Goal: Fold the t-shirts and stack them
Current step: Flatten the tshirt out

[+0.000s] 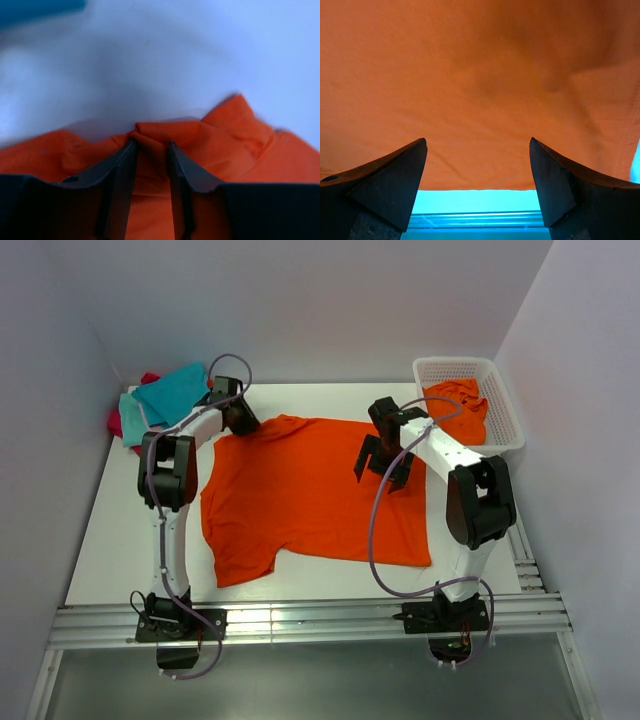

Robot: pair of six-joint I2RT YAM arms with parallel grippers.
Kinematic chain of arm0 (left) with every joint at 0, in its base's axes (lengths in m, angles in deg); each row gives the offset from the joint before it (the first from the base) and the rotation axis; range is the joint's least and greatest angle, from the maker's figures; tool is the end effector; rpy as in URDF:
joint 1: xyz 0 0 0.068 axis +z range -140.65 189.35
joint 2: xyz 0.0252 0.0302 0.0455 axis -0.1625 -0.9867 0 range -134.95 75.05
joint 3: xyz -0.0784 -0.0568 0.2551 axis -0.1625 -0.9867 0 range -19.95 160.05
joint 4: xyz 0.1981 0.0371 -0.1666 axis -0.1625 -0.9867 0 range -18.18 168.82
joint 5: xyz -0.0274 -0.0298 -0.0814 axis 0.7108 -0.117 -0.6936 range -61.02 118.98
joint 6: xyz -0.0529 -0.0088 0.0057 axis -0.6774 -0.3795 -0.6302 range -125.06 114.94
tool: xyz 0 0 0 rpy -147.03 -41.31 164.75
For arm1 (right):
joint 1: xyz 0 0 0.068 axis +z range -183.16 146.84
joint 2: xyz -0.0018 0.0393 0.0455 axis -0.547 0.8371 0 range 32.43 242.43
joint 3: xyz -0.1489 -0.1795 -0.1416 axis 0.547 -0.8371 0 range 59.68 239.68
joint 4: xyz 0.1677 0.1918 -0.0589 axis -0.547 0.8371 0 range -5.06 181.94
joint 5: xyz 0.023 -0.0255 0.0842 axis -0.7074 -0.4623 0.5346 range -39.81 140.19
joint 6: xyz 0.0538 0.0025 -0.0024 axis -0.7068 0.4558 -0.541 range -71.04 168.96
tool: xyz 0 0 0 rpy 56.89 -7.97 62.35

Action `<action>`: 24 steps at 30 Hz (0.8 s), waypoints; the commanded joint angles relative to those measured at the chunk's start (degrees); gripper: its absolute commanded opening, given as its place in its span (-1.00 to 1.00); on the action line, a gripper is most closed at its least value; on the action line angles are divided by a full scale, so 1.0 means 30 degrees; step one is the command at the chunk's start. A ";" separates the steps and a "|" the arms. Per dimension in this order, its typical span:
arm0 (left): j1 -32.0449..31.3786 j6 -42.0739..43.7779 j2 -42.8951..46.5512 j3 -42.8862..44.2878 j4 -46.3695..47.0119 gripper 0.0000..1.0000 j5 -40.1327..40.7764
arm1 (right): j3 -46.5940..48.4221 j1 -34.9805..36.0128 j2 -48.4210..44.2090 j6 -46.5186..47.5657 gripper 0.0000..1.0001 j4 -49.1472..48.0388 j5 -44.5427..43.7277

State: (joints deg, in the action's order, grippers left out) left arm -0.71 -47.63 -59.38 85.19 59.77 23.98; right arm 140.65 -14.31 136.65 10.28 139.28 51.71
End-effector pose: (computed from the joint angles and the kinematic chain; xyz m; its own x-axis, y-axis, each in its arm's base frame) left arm 0.5120 -0.0940 0.1527 -0.6981 -0.5606 -0.4455 -0.3275 0.8032 -0.4976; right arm 0.3378 0.1163 0.2208 -0.9268 0.3438 -0.1514 0.3214 0.9343 0.1544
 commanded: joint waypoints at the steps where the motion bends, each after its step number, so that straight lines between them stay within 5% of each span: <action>1: -0.0540 0.0975 0.1965 -0.5174 -0.3788 -0.24 0.2157 | -0.0443 -0.0161 -0.0258 0.0031 0.79 -0.0478 -0.0243; 6: -0.1537 0.1386 0.6423 -1.0025 -0.3377 -0.30 0.2251 | -0.1617 -0.0161 -0.0786 -0.0174 0.79 -0.0977 -0.0067; 9: -0.1684 0.2086 0.9033 -0.9825 -0.3786 -0.28 0.1813 | -0.2232 -0.0161 -0.1196 -0.0233 0.79 -0.1211 -0.0096; 12: -0.1626 0.3083 1.0122 -0.6616 -0.4431 -0.18 0.1229 | -0.2409 -0.0161 -0.1430 -0.0292 0.79 -0.1241 -0.0184; 15: -0.1217 0.3583 0.8956 -0.3220 -0.4198 -0.09 0.0583 | -0.2205 -0.0161 -0.1490 -0.0262 0.79 -0.1124 -0.0301; 21: 0.0190 0.3085 0.1694 0.5277 -0.6977 -0.18 0.0259 | -0.1414 -0.0219 -0.1490 0.0030 0.79 -0.0597 -0.0477; 24: 0.0337 0.3261 -0.0391 0.6027 -0.6983 -0.18 -0.0181 | -0.1238 -0.0394 -0.1606 0.0206 0.79 -0.0450 -0.0477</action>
State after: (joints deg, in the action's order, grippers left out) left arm -0.28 -39.06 -53.63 102.41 45.33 25.45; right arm 134.62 -14.60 135.25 10.11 137.18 51.49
